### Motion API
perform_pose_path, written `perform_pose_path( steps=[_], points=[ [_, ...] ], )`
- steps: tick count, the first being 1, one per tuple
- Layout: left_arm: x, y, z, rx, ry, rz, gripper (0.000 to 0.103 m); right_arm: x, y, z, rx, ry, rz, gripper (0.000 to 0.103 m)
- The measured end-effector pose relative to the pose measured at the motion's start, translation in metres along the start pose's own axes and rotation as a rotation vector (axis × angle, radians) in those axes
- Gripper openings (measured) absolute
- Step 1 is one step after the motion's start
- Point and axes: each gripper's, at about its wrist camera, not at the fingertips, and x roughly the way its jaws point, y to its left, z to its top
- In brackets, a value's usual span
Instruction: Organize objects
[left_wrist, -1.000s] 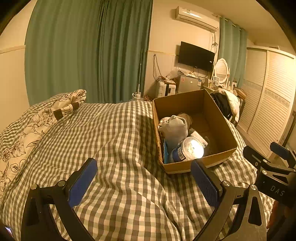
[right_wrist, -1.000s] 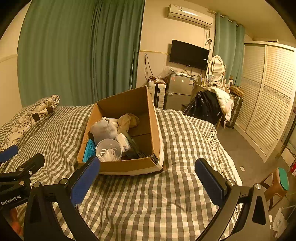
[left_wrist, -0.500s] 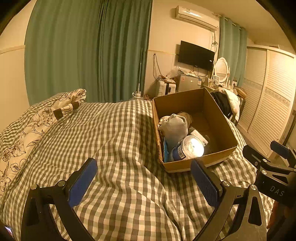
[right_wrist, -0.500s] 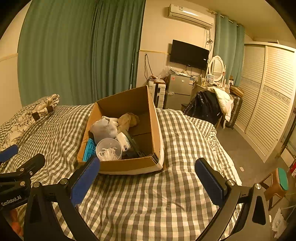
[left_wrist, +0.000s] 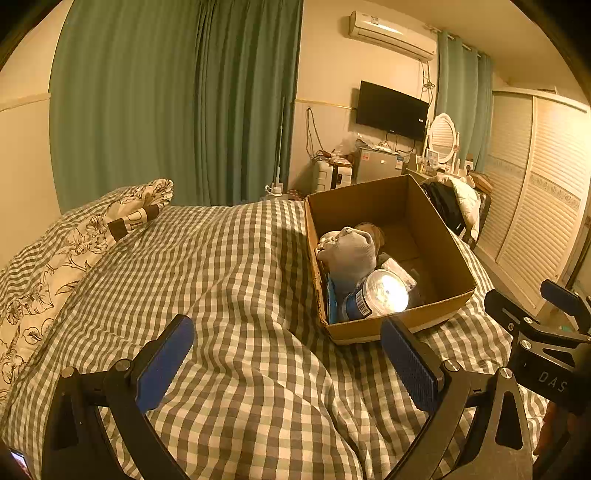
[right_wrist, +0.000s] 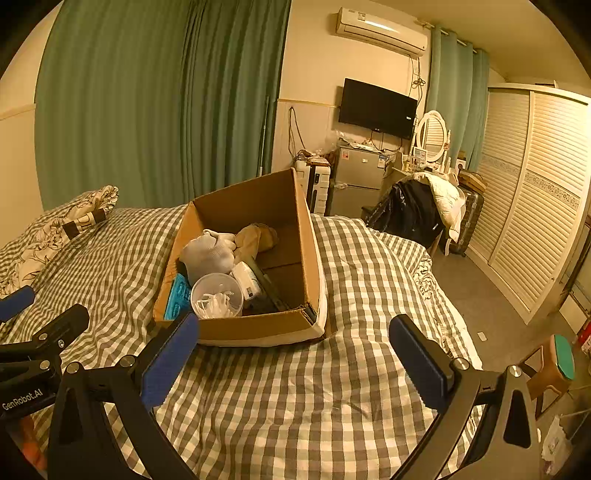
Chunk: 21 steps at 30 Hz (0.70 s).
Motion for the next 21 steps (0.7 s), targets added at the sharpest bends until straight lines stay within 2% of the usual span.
perform_pose_path(
  steps=[21],
  points=[
    [-0.0017, -0.0008, -0.0001, 0.006, -0.011, 0.005, 0.103, 0.0004, 0.0004, -0.001, -0.002, 0.003, -0.001, 0.103]
  ],
)
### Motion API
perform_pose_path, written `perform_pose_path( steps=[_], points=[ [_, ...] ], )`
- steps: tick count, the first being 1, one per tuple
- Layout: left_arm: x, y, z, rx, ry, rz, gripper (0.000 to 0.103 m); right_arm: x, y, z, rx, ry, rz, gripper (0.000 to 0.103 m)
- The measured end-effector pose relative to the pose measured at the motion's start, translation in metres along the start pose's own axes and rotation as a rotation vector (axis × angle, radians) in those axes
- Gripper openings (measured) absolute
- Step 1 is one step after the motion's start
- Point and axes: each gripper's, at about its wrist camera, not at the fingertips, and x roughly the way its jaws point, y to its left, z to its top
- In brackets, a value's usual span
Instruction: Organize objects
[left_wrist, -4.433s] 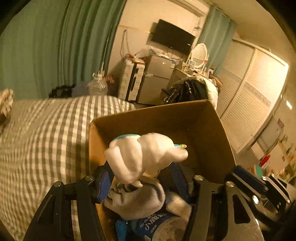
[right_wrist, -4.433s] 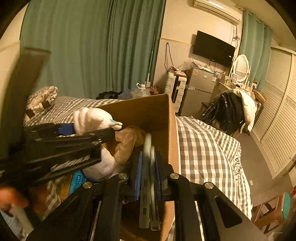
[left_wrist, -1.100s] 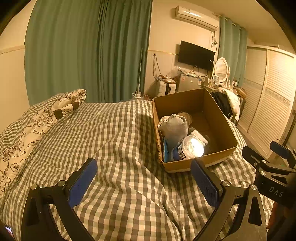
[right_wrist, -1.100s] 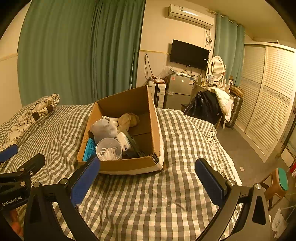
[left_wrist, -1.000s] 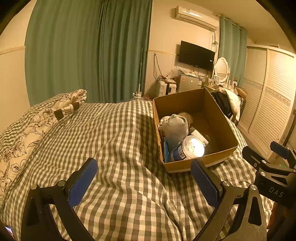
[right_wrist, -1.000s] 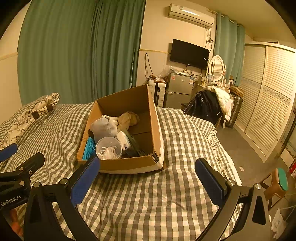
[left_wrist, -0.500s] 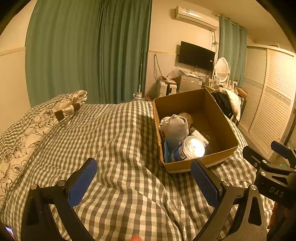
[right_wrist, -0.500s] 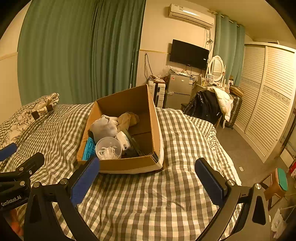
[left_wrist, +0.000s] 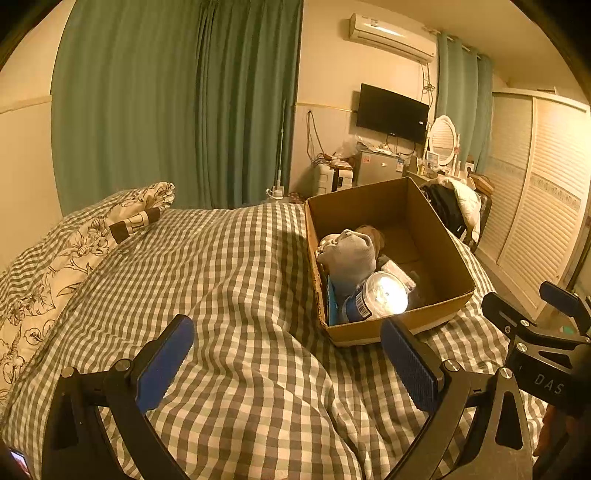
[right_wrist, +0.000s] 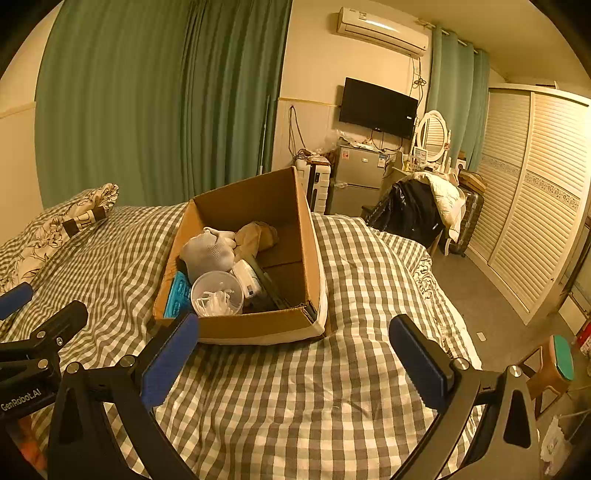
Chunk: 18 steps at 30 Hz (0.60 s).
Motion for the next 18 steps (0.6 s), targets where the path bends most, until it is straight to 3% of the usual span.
perform_pose_path(
  steps=[18],
  points=[
    [-0.0001, -0.002, 0.0003, 0.009, -0.003, 0.002, 0.103, -0.0002, -0.002, -0.0018, 0.0, 0.003, 0.001, 0.103]
  ],
)
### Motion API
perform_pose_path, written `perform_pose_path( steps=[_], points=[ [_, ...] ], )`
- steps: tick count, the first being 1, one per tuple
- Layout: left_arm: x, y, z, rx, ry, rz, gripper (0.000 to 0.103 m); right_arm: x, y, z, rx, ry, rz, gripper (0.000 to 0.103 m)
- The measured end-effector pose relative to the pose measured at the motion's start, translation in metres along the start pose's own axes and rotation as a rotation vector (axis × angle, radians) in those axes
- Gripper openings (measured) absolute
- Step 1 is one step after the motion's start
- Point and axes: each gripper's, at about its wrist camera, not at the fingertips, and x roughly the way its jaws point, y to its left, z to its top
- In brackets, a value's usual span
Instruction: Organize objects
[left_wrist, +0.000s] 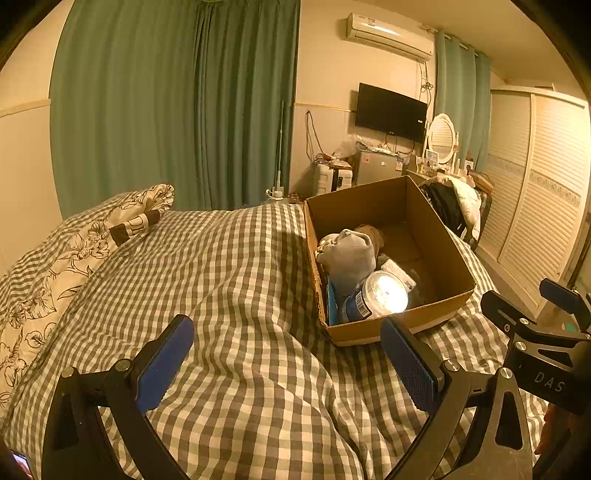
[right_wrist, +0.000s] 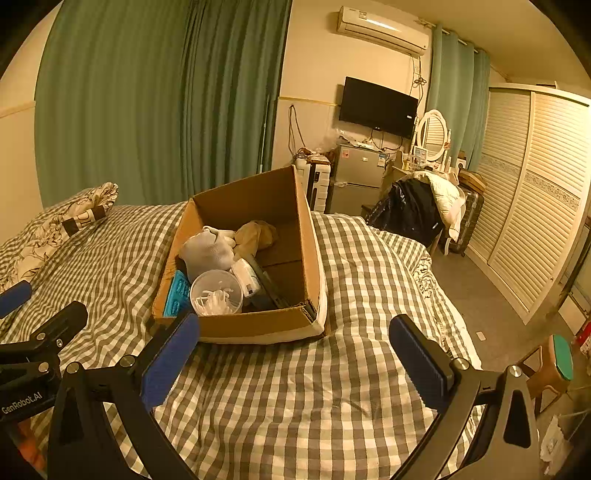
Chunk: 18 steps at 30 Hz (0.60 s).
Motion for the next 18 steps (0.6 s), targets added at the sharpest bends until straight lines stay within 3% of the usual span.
perform_pose_path(
  steps=[18],
  points=[
    [0.0009, -0.001, -0.001, 0.008, -0.003, 0.006, 0.103, 0.0048, 0.0044, 0.0006, -0.016, 0.016, 0.003, 0.103]
  ],
)
